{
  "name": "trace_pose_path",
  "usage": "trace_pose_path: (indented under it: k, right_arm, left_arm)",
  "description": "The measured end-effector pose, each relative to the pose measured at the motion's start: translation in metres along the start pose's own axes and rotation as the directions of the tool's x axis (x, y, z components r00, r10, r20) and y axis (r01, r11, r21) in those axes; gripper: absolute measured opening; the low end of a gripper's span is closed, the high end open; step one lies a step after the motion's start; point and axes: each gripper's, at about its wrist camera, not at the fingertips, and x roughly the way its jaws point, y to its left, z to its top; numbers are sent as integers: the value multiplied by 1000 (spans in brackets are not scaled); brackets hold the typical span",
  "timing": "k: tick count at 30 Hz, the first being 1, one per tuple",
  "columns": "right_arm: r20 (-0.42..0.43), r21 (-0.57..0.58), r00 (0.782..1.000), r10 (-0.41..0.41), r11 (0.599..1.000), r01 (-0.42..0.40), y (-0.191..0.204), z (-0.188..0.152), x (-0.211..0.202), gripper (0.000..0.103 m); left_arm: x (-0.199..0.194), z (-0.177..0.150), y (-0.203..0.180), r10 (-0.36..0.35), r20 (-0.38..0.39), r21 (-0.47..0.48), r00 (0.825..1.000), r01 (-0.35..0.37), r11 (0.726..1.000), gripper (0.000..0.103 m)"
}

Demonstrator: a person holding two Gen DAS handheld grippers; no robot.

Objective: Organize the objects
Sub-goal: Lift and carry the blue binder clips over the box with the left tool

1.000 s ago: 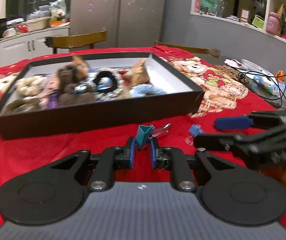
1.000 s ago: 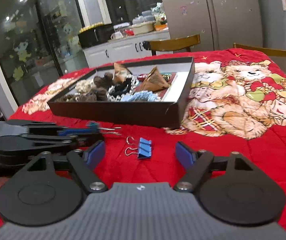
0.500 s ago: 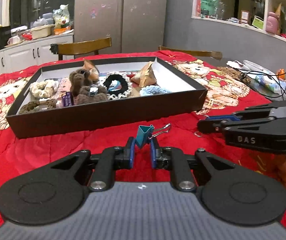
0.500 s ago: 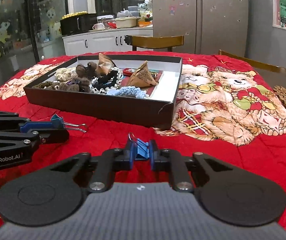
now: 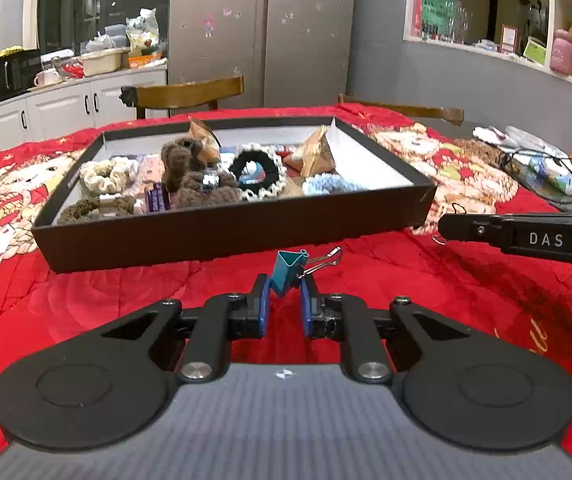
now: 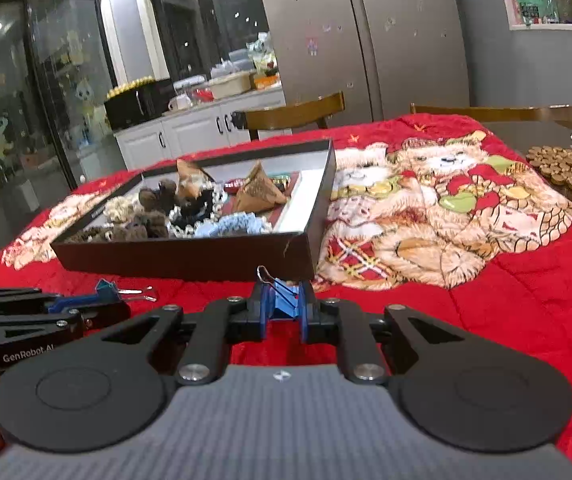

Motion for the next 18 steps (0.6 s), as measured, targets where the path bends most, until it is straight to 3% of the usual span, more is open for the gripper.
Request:
trace_pose_path:
  k: [8,13,18]
  right_arm:
    - [73,69,997,0,998,-5,0,15,-8,17]
    - [107,79,994,4,997,-12,8,30,-10,17]
    - [115,63,993,23,998,-30,27,52,4,17]
  left_arm:
    - [-12,4,5,39,113,9,993,-40,999,19]
    - [-16,9,11,89,193,19,977,-95,995,19]
    - [-15,18,28,174,264,7,949,-182,983,19]
